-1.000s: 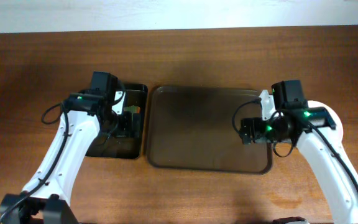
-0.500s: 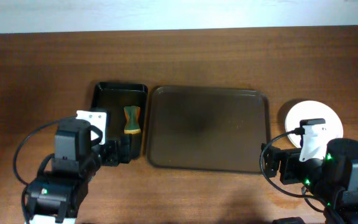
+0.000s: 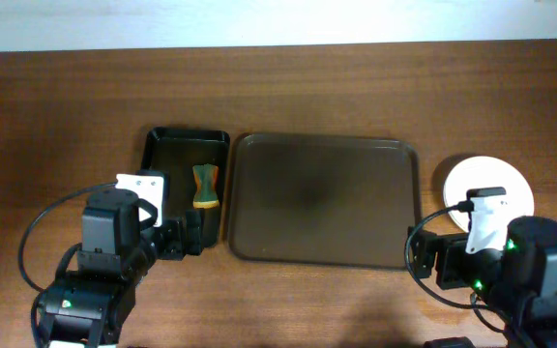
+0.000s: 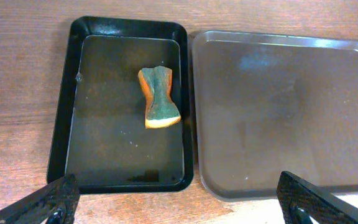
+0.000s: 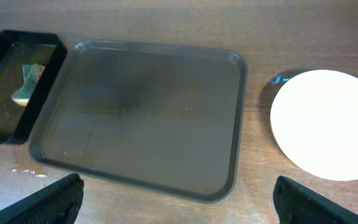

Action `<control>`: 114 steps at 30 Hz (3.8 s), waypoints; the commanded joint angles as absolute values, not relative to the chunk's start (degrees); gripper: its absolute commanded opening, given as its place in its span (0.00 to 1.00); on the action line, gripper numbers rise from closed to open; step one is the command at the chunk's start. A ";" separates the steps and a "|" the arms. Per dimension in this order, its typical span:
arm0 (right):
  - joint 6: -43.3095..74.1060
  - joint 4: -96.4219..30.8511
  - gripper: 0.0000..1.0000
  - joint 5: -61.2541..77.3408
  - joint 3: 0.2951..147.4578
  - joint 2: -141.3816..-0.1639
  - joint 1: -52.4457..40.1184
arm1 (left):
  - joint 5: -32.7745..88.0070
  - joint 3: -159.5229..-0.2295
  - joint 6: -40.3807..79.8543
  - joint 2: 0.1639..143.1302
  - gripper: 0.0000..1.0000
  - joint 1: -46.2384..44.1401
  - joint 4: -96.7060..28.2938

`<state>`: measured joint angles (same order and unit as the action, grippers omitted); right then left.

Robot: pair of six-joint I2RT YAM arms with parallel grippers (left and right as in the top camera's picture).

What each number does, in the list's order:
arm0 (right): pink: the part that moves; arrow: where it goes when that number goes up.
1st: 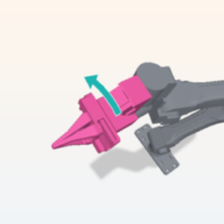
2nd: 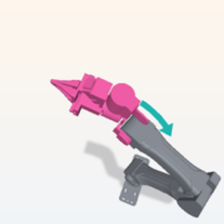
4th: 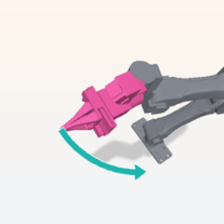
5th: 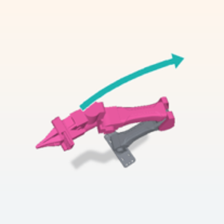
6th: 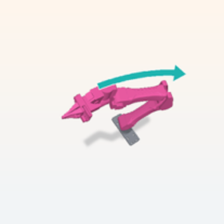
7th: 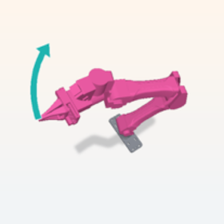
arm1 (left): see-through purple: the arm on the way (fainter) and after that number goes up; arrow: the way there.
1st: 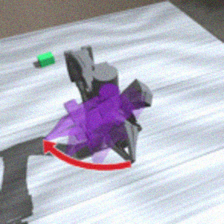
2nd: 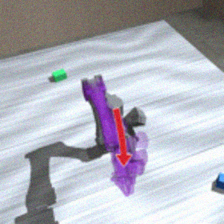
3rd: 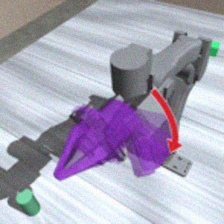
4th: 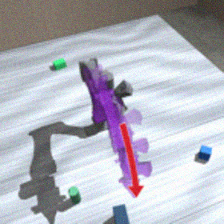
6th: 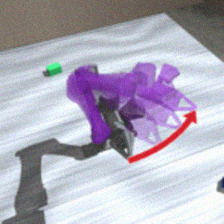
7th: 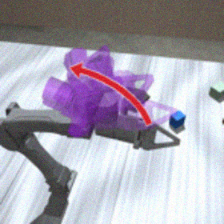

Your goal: Clean dirty plates on tray and stack at the side

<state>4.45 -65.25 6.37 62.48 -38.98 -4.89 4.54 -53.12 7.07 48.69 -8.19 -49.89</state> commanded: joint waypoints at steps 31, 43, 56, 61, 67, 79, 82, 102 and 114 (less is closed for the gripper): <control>-7.94 -5.78 0.98 8.51 1.32 -0.19 -1.85 | 5.15 -52.69 6.76 48.25 1.00 -8.10 -49.74; -7.42 -5.80 0.98 8.36 1.32 -0.19 -1.85 | 5.15 -52.69 6.76 48.25 1.00 -8.10 -49.74; -7.42 -5.78 0.98 8.36 1.32 -0.19 -1.85 | 5.13 -52.69 6.76 48.25 1.00 -8.10 -49.76; -7.42 -5.80 0.98 8.36 1.32 -0.19 -1.85 | -1.21 -49.63 6.11 43.92 1.00 -8.10 -48.75; -7.42 -5.80 0.98 8.36 1.32 -0.19 -1.85 | -2.83 -25.10 6.13 21.52 1.00 -8.08 -28.14; -7.42 -5.80 0.98 8.36 1.32 -0.19 -1.85 | -3.64 -0.51 -1.02 0.27 1.00 -3.31 -0.49; -7.42 -5.78 0.98 8.36 1.32 -0.19 -1.85 | -0.84 -0.51 -3.57 0.27 1.00 -3.31 -4.82; -7.42 -5.78 0.98 8.36 1.32 -0.19 -1.85 | -0.40 -0.51 -3.55 0.30 1.00 -3.31 -4.80; -7.42 -5.80 0.98 8.36 1.32 -0.19 -1.85 | -0.40 -0.51 -3.55 0.30 1.00 -3.31 -4.80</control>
